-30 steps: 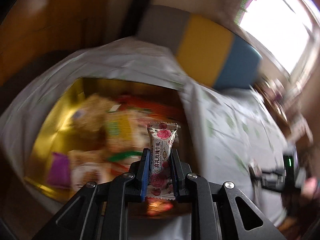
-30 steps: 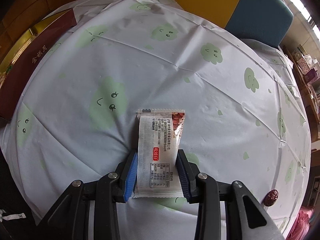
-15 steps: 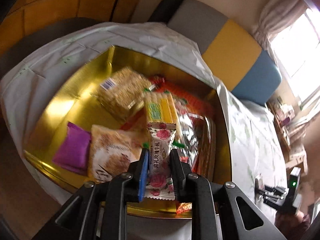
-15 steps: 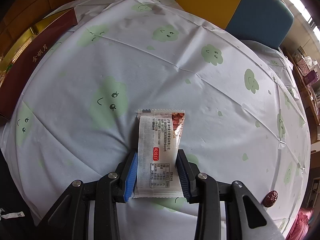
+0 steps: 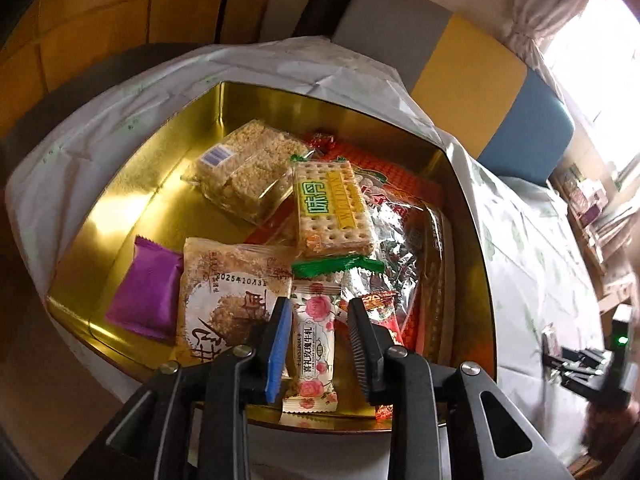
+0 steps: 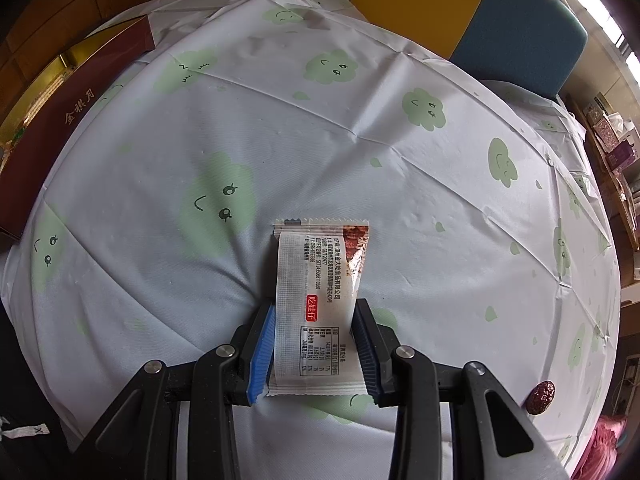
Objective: Organize snacks
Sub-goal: 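Carry the rose milk candy into the gold tray and open the left tool, then carry the white sachet pack into the tray and open the right tool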
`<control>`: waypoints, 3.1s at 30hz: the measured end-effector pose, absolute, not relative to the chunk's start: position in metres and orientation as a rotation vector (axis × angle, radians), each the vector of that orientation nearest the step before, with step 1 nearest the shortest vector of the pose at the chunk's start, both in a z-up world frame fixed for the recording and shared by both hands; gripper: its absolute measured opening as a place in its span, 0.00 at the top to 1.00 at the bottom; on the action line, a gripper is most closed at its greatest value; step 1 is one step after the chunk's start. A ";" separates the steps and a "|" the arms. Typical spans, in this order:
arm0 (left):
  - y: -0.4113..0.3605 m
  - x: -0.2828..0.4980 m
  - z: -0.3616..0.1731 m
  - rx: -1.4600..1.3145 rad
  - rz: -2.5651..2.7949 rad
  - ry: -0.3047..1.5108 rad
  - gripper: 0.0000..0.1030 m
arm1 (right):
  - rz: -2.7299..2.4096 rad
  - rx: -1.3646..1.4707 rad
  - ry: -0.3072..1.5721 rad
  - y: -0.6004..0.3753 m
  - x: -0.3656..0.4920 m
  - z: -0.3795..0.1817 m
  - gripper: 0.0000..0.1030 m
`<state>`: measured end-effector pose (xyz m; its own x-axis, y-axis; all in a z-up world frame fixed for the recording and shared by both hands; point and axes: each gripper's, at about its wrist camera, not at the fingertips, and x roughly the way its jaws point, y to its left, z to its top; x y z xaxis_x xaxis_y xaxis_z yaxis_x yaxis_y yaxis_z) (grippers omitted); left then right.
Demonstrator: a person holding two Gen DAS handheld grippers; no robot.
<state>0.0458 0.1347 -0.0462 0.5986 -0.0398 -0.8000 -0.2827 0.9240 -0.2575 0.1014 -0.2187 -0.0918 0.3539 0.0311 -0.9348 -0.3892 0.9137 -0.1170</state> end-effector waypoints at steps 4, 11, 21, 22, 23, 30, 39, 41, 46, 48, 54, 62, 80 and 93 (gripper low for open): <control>0.126 0.045 -0.041 -0.301 0.165 0.908 0.71 | 0.277 -0.349 1.183 -0.218 0.101 -0.092 0.63; 0.122 0.044 -0.037 -0.266 0.164 0.896 0.71 | 0.276 -0.350 1.182 -0.218 0.101 -0.092 0.63; 0.118 0.041 -0.032 -0.242 0.170 0.890 0.71 | 0.276 -0.348 1.183 -0.218 0.101 -0.092 0.63; 0.118 0.041 -0.031 -0.240 0.169 0.888 0.71 | 0.276 -0.346 1.184 -0.218 0.101 -0.092 0.63; 0.118 0.040 -0.030 -0.239 0.170 0.885 0.71 | 0.276 -0.343 1.185 -0.218 0.101 -0.092 0.63; 0.121 0.039 -0.028 -0.251 0.171 0.884 0.71 | 0.266 -0.304 1.202 -0.223 0.105 -0.092 0.63; 0.128 0.035 -0.024 -0.250 0.190 0.865 0.71 | 0.205 -0.266 1.256 -0.224 0.119 -0.091 0.67; 0.133 0.034 -0.023 -0.256 0.198 0.859 0.71 | 0.180 -0.278 1.266 -0.219 0.121 -0.088 0.67; 0.145 0.032 -0.024 -0.279 0.228 0.854 0.71 | 0.223 -0.259 1.197 -0.196 0.123 -0.059 0.67; 0.149 0.030 -0.024 -0.285 0.240 0.851 0.71 | 0.254 -0.235 1.185 -0.185 0.124 -0.049 0.67; 0.159 0.028 -0.021 -0.295 0.268 0.833 0.71 | 0.454 -0.149 1.118 -0.120 0.120 -0.014 0.67; 0.170 0.026 -0.019 -0.307 0.292 0.822 0.71 | 0.670 -0.069 1.091 -0.006 0.117 0.009 0.67; 0.176 0.029 -0.029 -0.323 0.299 0.841 0.71 | 0.615 -0.215 1.123 0.075 0.135 -0.047 0.61; 0.161 0.026 -0.022 -0.266 0.288 0.821 0.66 | 0.614 -0.250 1.058 0.071 0.116 -0.048 0.65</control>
